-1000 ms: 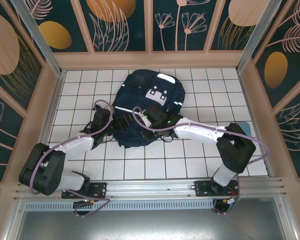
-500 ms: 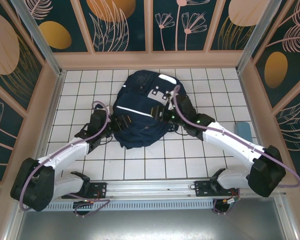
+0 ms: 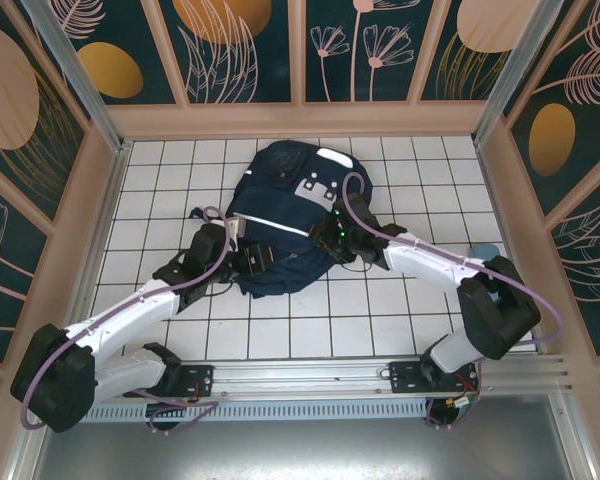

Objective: Pack the student bag

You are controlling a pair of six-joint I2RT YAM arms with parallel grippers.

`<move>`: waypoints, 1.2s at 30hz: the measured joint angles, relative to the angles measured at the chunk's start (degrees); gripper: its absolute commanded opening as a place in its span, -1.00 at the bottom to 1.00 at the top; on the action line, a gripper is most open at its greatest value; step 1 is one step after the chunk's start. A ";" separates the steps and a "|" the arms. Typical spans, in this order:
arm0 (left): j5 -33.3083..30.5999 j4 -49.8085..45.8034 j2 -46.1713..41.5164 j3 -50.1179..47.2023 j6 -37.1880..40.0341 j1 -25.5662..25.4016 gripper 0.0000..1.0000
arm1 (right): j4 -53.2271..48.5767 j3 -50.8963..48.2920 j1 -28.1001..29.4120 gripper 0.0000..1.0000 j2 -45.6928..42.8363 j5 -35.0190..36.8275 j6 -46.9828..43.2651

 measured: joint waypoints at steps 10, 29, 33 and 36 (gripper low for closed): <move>0.35 -0.52 7.39 5.84 4.98 -3.93 -0.16 | 1.62 0.07 -0.04 -0.67 0.72 -1.03 1.46; -10.27 -9.49 17.14 13.84 21.07 -11.61 -0.19 | 2.10 0.13 -0.04 -0.73 0.72 -1.51 1.29; -11.78 -9.99 18.69 15.10 23.15 -11.63 -0.30 | 2.10 0.13 -0.04 -0.74 0.72 -1.51 1.29; -11.91 -10.01 19.85 15.47 24.22 -11.63 -0.41 | 2.10 0.13 -0.04 -0.75 0.72 -1.51 1.29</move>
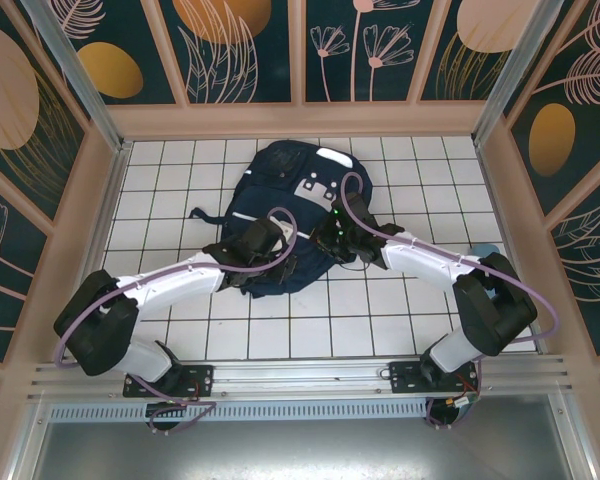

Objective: Pack the student bag

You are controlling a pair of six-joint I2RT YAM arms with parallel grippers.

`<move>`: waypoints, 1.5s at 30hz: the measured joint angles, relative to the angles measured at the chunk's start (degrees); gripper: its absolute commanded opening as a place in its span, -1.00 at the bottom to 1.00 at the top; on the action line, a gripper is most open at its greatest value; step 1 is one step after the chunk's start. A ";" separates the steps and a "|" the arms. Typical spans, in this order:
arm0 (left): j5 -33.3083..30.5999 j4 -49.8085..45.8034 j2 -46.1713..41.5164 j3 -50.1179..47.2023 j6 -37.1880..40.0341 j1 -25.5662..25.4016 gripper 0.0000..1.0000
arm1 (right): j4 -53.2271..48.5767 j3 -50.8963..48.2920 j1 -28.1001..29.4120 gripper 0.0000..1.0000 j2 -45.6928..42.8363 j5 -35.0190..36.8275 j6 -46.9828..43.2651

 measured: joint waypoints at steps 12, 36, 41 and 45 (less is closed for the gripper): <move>3.63 0.26 -0.46 0.02 2.14 0.02 -0.98 | 0.00 0.02 0.00 -0.75 0.00 0.11 -0.02; -9.53 -2.80 -6.67 -1.05 -6.14 -0.20 -1.00 | -1.36 2.51 -3.93 -0.89 0.04 1.75 -4.79; -5.27 1.07 -6.10 -0.33 -6.64 0.20 -1.00 | -1.14 4.20 -7.58 -0.47 0.33 0.50 -9.38; -0.96 1.25 -4.22 0.44 -6.73 0.57 -1.00 | -0.13 4.57 -11.23 -0.02 -0.74 2.29 -10.69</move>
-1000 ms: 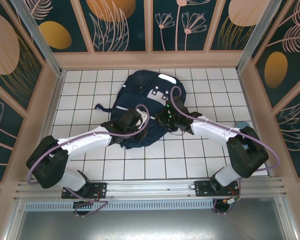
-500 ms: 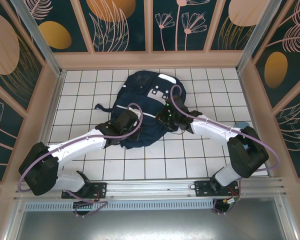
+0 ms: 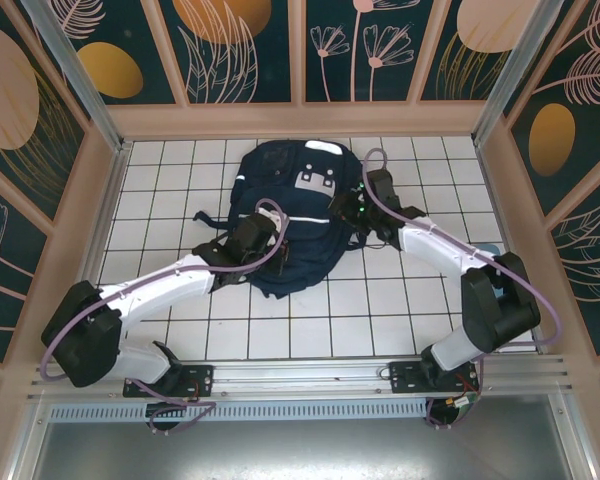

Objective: Pack the student bag

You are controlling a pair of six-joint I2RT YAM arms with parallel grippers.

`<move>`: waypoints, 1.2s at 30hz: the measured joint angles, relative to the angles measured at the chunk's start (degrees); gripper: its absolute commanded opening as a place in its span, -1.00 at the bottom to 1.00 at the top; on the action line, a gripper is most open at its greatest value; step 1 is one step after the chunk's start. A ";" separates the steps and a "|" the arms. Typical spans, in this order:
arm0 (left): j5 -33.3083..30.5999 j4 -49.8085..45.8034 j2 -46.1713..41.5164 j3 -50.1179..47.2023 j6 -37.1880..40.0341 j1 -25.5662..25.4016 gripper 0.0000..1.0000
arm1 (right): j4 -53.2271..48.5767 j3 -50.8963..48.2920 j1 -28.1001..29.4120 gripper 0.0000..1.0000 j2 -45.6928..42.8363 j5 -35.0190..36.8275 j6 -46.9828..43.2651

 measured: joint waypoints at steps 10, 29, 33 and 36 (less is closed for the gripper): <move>9.01 2.56 2.10 2.25 1.03 0.31 -1.00 | 6.12 -12.81 -0.48 0.14 -12.57 -5.16 10.14; 11.63 3.85 2.40 2.25 1.01 0.63 -1.00 | 11.15 -14.58 1.70 -0.08 -9.05 -5.70 21.40; 11.61 4.00 2.56 2.25 1.01 0.61 -1.00 | 10.84 -14.82 2.25 -0.18 -9.25 -4.11 21.84; 11.61 4.04 2.56 2.25 1.01 0.63 -1.00 | 11.10 -14.82 2.34 -0.45 -9.25 -4.28 22.16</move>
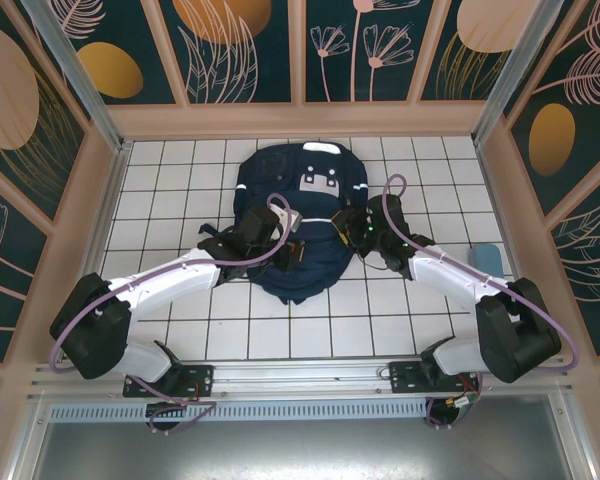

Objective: Pack the student bag

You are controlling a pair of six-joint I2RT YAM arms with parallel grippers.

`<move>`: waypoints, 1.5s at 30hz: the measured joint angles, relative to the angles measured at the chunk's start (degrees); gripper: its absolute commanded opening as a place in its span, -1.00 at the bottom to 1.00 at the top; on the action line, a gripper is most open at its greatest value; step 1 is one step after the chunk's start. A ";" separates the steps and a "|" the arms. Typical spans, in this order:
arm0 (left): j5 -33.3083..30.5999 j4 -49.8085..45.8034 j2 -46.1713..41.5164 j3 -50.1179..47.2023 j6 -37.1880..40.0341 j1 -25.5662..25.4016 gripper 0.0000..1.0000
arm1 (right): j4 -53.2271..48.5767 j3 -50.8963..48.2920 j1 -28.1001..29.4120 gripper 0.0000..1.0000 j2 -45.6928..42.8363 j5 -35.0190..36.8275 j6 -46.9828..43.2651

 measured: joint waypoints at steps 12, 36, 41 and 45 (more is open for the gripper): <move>-4.44 -1.38 0.04 0.59 -0.22 -0.42 -1.00 | -0.83 0.50 0.87 -0.95 0.00 1.73 -2.97; -10.29 -4.87 -4.74 -4.83 -3.82 14.75 -1.00 | -7.26 5.88 -3.21 -1.00 2.67 4.22 -12.46; -9.97 -3.82 -0.85 -1.97 -2.54 16.81 -1.00 | -7.52 7.13 -3.41 -1.00 4.22 4.17 -13.81; -10.12 -0.37 1.20 -1.29 0.24 17.64 -1.00 | -7.74 8.96 -3.98 -1.00 6.36 3.98 -15.87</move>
